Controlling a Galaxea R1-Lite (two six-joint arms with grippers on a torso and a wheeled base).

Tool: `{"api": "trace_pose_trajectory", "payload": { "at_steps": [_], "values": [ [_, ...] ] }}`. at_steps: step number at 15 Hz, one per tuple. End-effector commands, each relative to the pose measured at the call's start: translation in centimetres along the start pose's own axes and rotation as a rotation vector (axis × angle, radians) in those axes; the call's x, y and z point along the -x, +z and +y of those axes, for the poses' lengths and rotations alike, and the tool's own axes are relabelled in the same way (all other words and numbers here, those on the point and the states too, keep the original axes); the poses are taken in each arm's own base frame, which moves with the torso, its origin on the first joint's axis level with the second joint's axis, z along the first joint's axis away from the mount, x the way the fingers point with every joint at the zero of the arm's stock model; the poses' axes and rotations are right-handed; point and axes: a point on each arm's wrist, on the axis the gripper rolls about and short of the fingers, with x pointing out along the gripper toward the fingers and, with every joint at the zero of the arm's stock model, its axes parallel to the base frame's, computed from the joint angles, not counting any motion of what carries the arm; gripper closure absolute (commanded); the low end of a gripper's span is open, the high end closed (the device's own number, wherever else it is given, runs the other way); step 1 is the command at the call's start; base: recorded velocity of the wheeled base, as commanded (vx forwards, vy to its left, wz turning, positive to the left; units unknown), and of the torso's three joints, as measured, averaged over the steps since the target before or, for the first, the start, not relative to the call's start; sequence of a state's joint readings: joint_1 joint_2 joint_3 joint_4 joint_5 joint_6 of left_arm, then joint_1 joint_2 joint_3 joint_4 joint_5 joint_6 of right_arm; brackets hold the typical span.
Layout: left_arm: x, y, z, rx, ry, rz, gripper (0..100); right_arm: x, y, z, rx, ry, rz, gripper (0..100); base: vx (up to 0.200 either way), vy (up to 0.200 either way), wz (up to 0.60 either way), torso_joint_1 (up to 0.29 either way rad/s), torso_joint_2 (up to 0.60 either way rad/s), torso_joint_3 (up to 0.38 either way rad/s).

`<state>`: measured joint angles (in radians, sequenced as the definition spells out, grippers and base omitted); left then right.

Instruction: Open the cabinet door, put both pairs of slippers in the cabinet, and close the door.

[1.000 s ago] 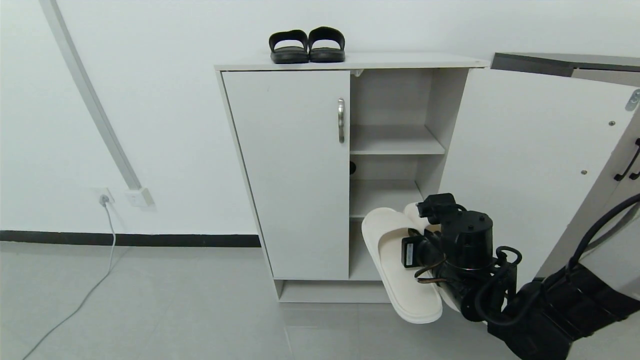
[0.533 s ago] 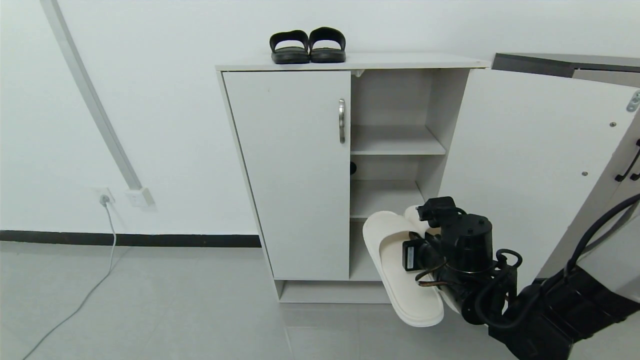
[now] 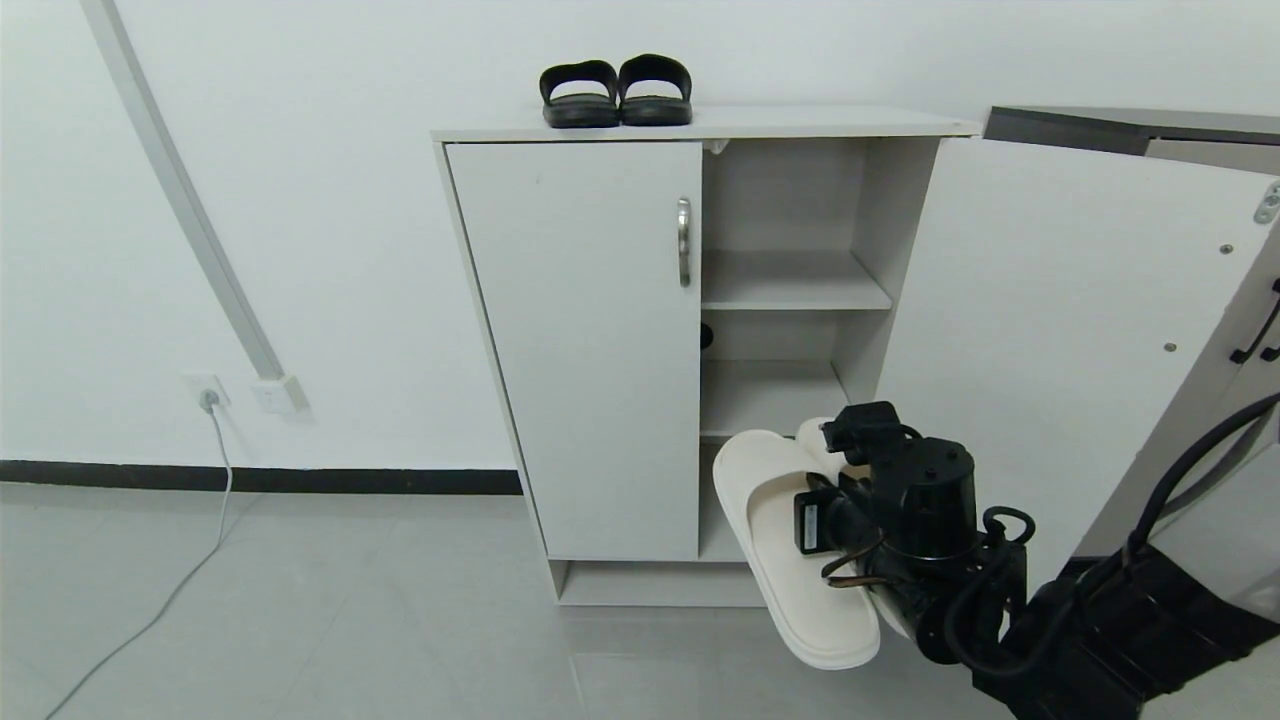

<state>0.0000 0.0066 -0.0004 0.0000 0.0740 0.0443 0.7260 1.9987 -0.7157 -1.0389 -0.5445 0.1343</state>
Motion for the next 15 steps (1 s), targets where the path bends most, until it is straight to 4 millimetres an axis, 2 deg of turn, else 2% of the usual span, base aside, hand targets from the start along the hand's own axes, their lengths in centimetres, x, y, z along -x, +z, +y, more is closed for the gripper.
{"api": "trace_pose_trajectory", "payload": {
  "at_steps": [1,6,8,9,10,13,15],
  "values": [
    [0.0,0.0,0.0,0.012,0.001,-0.005,100,-0.1,0.2,0.1,-0.002,-0.033,-0.010,100,0.000,0.000,0.00,0.000,0.00,0.000],
    [0.0,0.0,0.0,0.032,0.001,-0.005,100,-1.9,1.5,1.8,-0.044,-0.173,-0.088,100,0.000,0.000,0.00,0.000,0.00,0.000],
    [0.0,0.0,0.0,0.034,0.001,-0.005,100,-3.4,1.1,2.6,-0.042,-0.187,-0.085,100,0.000,0.000,0.00,0.000,0.00,0.000],
    [0.0,0.0,0.0,0.034,0.001,-0.005,100,-3.4,1.1,2.6,-0.042,-0.187,-0.085,100,0.000,0.000,0.00,0.000,0.00,0.000],
    [0.0,0.0,0.0,0.034,0.001,-0.005,100,-4.5,0.4,3.2,-0.031,-0.212,-0.064,100,0.000,-0.200,0.00,-0.002,0.01,0.002],
    [0.0,0.0,0.0,0.034,0.001,-0.005,100,-4.7,0.1,3.2,-0.028,-0.216,-0.060,100,0.000,-0.200,0.00,0.001,0.00,0.006],
    [0.0,0.0,0.0,0.035,0.001,-0.005,100,-4.7,0.0,3.2,-0.026,-0.216,-0.056,100,0.000,0.000,0.00,0.000,0.00,0.000]
  ]
}}
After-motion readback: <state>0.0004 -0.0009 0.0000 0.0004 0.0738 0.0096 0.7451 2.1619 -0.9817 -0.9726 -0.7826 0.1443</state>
